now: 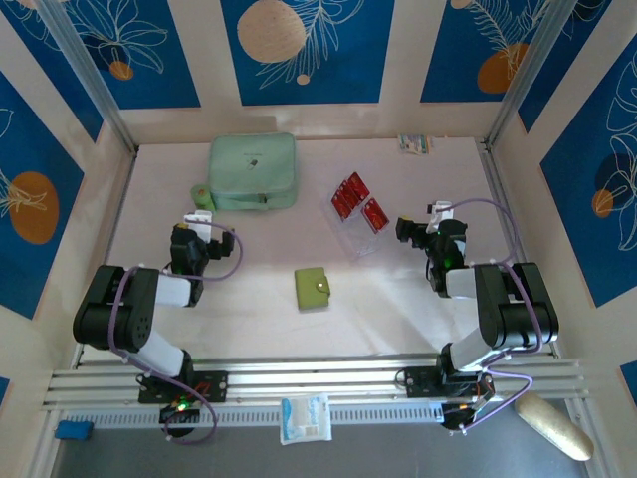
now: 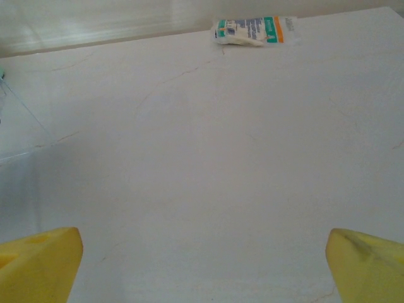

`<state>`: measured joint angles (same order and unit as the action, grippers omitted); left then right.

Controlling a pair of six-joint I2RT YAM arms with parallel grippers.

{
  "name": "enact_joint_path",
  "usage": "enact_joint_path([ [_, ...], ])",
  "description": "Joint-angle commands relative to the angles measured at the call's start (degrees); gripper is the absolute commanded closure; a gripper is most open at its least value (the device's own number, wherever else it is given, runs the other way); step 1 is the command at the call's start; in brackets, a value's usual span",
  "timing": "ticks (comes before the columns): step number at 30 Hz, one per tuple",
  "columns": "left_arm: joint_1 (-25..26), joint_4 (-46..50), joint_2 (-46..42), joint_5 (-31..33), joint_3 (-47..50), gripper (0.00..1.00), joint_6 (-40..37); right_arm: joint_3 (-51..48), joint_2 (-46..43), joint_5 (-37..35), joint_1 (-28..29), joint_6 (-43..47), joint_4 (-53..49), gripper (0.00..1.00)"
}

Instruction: Put the credit cards into the card holder

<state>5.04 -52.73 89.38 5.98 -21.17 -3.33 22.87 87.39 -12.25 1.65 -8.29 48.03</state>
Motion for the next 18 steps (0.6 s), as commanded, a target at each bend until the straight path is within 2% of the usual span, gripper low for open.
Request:
enact_joint_path([
  [1, -0.56, -1.08, 0.15, -1.32, -0.17, 0.00, 0.51, 0.15, -0.10, -1.11, -0.02, 1.18, 0.06, 0.01],
  [18, -0.56, -1.06, 0.18, -1.32, -0.16, 0.00, 0.54, 0.00, -0.21, 0.23, -0.61, 1.08, 0.06, 0.01],
])
